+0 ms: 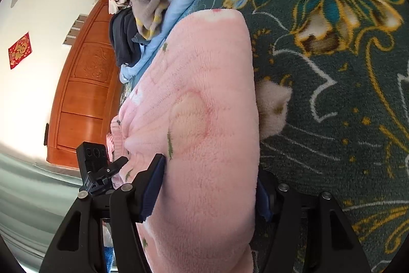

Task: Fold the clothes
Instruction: 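Grasp the towel edge with the left tool while the right tool grips the opposite edge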

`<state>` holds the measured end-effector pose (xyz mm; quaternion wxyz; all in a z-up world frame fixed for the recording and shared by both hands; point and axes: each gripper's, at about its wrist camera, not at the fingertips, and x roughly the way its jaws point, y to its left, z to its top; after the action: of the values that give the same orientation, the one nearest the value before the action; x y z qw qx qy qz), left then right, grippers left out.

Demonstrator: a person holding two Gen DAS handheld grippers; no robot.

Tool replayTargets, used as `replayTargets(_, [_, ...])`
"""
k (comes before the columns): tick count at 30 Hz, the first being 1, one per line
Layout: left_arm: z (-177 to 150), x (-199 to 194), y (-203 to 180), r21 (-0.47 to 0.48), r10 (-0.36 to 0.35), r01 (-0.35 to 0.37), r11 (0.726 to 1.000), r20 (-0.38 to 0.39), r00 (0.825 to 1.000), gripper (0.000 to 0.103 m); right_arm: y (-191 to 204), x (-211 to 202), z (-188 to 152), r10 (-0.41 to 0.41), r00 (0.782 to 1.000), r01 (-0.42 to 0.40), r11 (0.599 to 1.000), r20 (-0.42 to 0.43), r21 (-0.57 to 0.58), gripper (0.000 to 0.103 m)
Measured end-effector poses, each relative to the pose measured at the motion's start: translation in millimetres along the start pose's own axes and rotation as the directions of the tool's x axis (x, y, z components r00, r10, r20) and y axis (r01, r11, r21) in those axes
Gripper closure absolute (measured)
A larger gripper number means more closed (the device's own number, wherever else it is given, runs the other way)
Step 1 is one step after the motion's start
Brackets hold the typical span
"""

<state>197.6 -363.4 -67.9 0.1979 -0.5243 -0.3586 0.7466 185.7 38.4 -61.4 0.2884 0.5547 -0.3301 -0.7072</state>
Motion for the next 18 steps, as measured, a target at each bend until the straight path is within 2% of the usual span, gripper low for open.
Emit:
replayTargets(2, [2, -4, 11, -0.077, -0.06, 0.061, 0.995, 0.019, 0.998, 0.0, -1, 1, 1, 0.003, 1.0, -0.003, 1.0, 0.004, 0.001, 0.039])
replayTargets(4, [3, -5, 14, -0.108, -0.064, 0.067, 0.992, 0.033, 0.997, 0.002, -1, 2, 1, 0.007, 1.0, -0.007, 1.0, 0.007, 0.0, 0.039])
replayTargets(6, [3, -4, 8, -0.098, -0.013, 0.017, 0.995, 0.034, 0.999, 0.008, 0, 5, 2, 0.012, 1.0, -0.012, 1.0, 0.012, -0.003, 0.039])
replayTargets(9, [0, 0, -11, -0.023, 0.112, -0.111, 0.994, 0.024, 0.993, 0.029, 2, 9, 5, 0.012, 1.0, -0.012, 1.0, 0.018, -0.001, 0.039])
replayTargets(10, [-1, 0, -14, -0.006, 0.145, -0.145, 0.989, 0.025, 0.989, 0.031, 3, 9, 6, 0.015, 1.0, -0.015, 1.0, 0.019, 0.001, 0.039])
replayTargets(12, [-2, -3, -16, -0.009, 0.17, -0.17, 0.985, 0.038, 0.985, 0.035, 3, 9, 7, 0.023, 1.0, -0.023, 1.0, 0.021, 0.008, 0.044])
replayTargets(14, [-5, -7, -24, 0.001, 0.197, -0.198, 0.98, 0.059, 0.979, 0.042, 1, 7, 9, 0.039, 0.999, -0.04, 0.999, 0.021, 0.027, 0.055])
replayTargets(16, [-7, -9, -33, 0.015, 0.226, -0.228, 0.974, 0.079, 0.971, 0.049, -1, 3, 10, 0.063, 0.998, -0.064, 0.997, 0.023, 0.044, 0.062])
replayTargets(18, [-9, -7, -49, 0.046, 0.263, -0.269, 0.962, 0.095, 0.96, 0.052, 1, -2, 12, 0.085, 0.996, -0.086, 0.996, 0.024, 0.032, 0.065])
